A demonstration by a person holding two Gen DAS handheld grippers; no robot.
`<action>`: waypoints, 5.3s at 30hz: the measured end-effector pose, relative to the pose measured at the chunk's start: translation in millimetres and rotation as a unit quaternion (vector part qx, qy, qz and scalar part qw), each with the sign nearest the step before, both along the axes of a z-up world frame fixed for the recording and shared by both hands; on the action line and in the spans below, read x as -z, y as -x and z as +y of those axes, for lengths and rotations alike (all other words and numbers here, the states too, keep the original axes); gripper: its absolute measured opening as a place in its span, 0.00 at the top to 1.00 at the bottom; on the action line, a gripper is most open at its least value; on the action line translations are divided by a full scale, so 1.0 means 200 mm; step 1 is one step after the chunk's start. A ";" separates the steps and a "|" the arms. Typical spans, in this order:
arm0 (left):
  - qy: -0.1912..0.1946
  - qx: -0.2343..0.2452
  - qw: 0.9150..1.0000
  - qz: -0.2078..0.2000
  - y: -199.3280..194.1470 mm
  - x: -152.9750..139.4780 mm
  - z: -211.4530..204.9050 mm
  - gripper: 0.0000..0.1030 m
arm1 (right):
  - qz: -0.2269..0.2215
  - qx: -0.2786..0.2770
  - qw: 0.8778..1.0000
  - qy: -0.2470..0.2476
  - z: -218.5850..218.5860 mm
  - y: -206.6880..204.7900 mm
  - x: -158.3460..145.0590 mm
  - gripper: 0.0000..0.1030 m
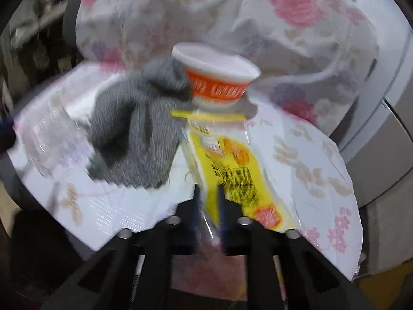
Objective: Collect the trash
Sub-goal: 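Grasp the yellow snack bag with the right gripper while the left gripper grasps the grey cloth, then carry the snack bag and grey cloth to the bin and open both grippers, then move both grippers back over the chair seat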
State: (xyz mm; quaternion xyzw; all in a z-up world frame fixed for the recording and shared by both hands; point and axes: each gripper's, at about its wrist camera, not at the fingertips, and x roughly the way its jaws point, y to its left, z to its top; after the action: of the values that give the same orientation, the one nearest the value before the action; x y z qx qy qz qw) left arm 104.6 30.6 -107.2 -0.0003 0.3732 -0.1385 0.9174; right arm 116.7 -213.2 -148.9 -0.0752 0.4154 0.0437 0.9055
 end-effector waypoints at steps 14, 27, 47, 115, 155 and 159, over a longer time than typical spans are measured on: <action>0.001 0.025 1.000 -0.005 0.01 -0.03 -0.11 0.33 | -0.010 0.052 0.982 -0.184 -0.36 0.02 -0.16 0.95; -0.042 0.061 0.997 0.015 -0.30 0.07 -0.57 0.33 | -0.071 0.041 0.994 -0.073 -0.23 0.13 -0.18 0.96; 0.102 0.104 0.982 -0.124 -0.16 -0.62 -0.40 0.98 | -0.120 0.066 0.984 -0.110 -0.39 0.30 -0.34 0.96; 0.043 0.383 0.923 -0.011 0.47 0.01 -1.51 0.45 | -0.110 0.379 0.898 -0.193 -1.40 1.36 -0.13 0.56; -0.040 -0.059 0.996 -0.054 -0.35 0.01 0.38 0.33 | 0.043 -0.015 0.974 -0.223 0.37 -0.58 0.02 0.58; -0.030 -0.054 0.997 -0.051 -0.36 0.03 0.44 0.33 | 0.059 0.004 0.969 -0.241 0.38 -0.64 0.06 0.59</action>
State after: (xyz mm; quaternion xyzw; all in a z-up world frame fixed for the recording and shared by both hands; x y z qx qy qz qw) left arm 175.8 118.2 -113.0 0.0148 0.3292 -0.0774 0.9410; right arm 244.1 -136.7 -160.4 0.1493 0.4460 0.1429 0.8708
